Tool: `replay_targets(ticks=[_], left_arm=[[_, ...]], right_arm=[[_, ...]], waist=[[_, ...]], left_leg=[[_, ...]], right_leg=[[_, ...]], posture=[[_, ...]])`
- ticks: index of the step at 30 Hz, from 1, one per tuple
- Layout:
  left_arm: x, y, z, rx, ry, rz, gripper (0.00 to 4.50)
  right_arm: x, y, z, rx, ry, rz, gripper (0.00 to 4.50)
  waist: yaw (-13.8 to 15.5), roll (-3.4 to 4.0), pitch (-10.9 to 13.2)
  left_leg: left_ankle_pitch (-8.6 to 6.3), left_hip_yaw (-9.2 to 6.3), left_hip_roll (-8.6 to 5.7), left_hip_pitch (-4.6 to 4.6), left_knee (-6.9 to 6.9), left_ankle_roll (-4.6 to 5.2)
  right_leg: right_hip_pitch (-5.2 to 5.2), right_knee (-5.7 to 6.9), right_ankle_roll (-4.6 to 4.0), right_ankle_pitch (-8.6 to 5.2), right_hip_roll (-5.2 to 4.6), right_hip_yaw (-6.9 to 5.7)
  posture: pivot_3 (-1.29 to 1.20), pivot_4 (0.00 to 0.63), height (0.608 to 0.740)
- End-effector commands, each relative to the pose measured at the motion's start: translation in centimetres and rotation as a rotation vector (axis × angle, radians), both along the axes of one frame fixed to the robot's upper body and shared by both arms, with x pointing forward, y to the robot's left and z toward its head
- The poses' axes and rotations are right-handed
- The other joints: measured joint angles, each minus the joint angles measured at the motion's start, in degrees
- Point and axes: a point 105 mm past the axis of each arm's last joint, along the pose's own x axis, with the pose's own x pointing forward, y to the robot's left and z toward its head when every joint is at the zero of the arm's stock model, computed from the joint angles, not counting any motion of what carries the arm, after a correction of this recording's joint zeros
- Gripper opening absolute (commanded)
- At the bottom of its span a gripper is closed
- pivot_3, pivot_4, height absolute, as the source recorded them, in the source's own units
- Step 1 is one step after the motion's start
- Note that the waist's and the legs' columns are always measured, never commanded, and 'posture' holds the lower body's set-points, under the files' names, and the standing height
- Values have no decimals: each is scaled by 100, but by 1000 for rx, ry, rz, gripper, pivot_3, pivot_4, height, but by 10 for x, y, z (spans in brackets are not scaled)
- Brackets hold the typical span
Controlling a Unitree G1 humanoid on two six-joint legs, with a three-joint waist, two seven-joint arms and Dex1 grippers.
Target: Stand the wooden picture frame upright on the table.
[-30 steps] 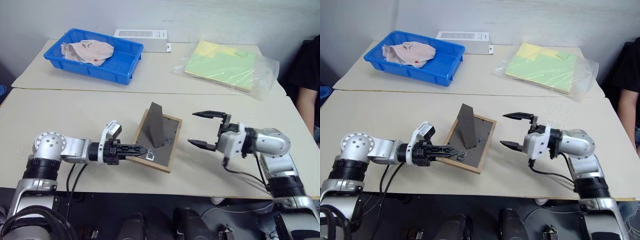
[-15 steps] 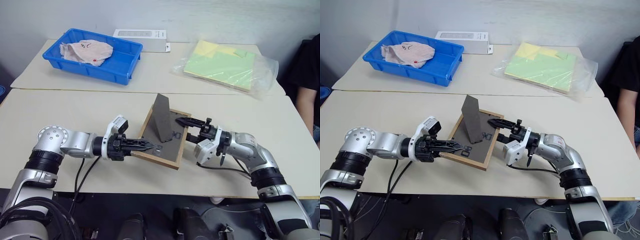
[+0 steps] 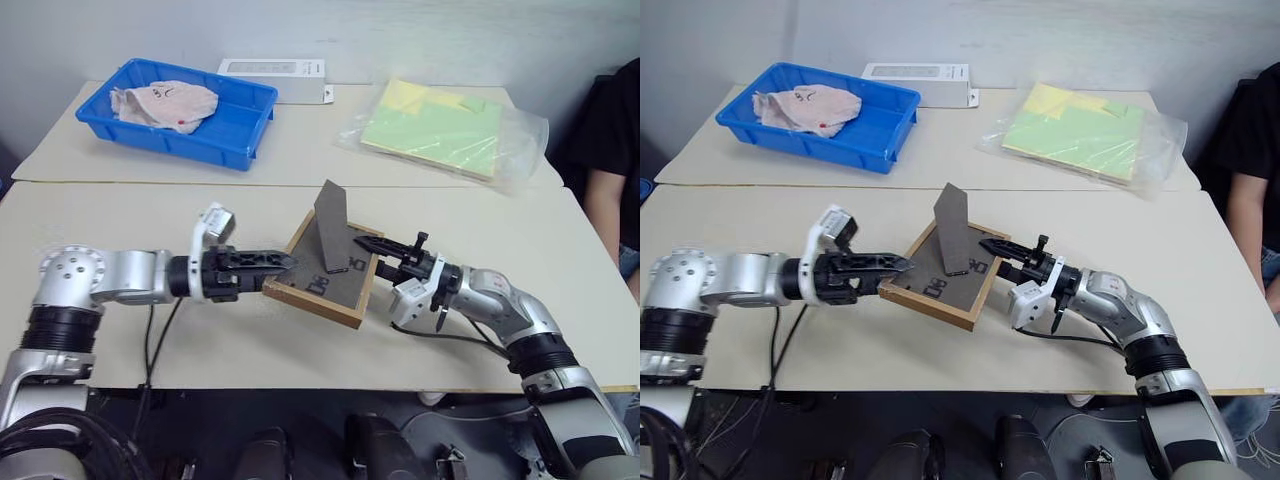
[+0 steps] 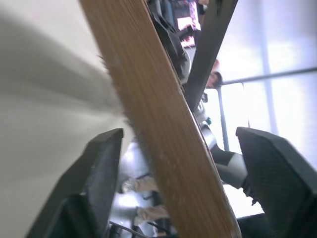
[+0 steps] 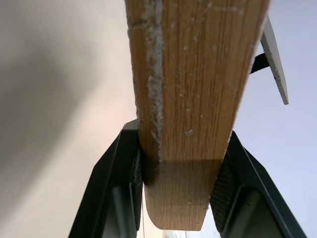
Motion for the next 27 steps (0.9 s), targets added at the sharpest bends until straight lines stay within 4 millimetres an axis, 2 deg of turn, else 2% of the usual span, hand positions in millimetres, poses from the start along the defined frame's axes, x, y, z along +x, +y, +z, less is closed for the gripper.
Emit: replay_targets(ticks=[1,2,4,5,7,8,10,12,14,17,27], left_arm=[[6,29,22,9,-139,145,3907],[7,36,20,68,-183,176,3907],[14,57,30,109,-424,284,3907],[11,65,26,190,-564,275,3907],[6,68,13,348,-864,207,3907],[6,67,12,361,-963,211,3907],[0,55,5,357,-1115,163,4287],[-7,45,2,316,-1173,108,4500],[-14,33,-6,325,-1243,35,4500],[-16,24,-7,285,-1267,45,4500],[-11,29,-17,308,-1264,53,4500]], right_arm=[[-3,-1,26,99,-54,29,1267],[-4,-1,27,112,-45,31,1267],[-4,-2,28,197,68,40,1267],[-6,0,29,267,186,66,1267],[-14,7,25,399,561,169,1267],[-17,8,28,477,730,228,1267],[-13,4,30,593,1000,277,1267],[-7,-1,22,623,1194,240,1267],[-1,-5,13,628,1306,195,1267],[7,-11,-4,668,1465,119,1267],[21,-17,-47,636,1540,-10,1267]], waist=[[-3,2,1],[0,2,1],[-4,4,3],[-1,4,3],[1,10,6],[37,18,11],[105,28,17],[153,28,17],[209,26,16],[221,27,16],[142,28,16]], left_leg=[[0,0,-1,1,-1,0],[0,-1,-1,0,0,0],[0,-1,-3,0,-1,0],[0,1,-4,1,-3,0],[0,0,0,0,-10,-1],[0,1,3,-2,-14,-1],[0,0,8,-1,-16,-2],[-2,-3,10,-9,5,3],[-8,-2,9,-7,9,14],[-14,-2,8,-8,-5,23],[-17,7,9,-10,-4,28]], right_leg=[[0,0,-1,0,-1,0],[0,0,-1,-1,-1,-1],[3,-4,-1,-1,-1,-1],[2,-5,-1,-1,-2,-1],[8,-22,-2,-1,6,-9],[11,-32,-2,-1,11,-10],[17,-41,-2,-1,13,-12],[17,-37,-2,-1,2,-13],[17,-41,-2,-1,-9,-10],[13,-41,-2,-1,-14,-9],[5,-27,0,0,-10,-9]], posture=[[0,150,740],[0,150,740],[0,150,740],[0,150,740],[0,150,740],[0,150,740],[0,150,740],[0,150,740],[0,150,740],[0,150,740],[0,150,740]])
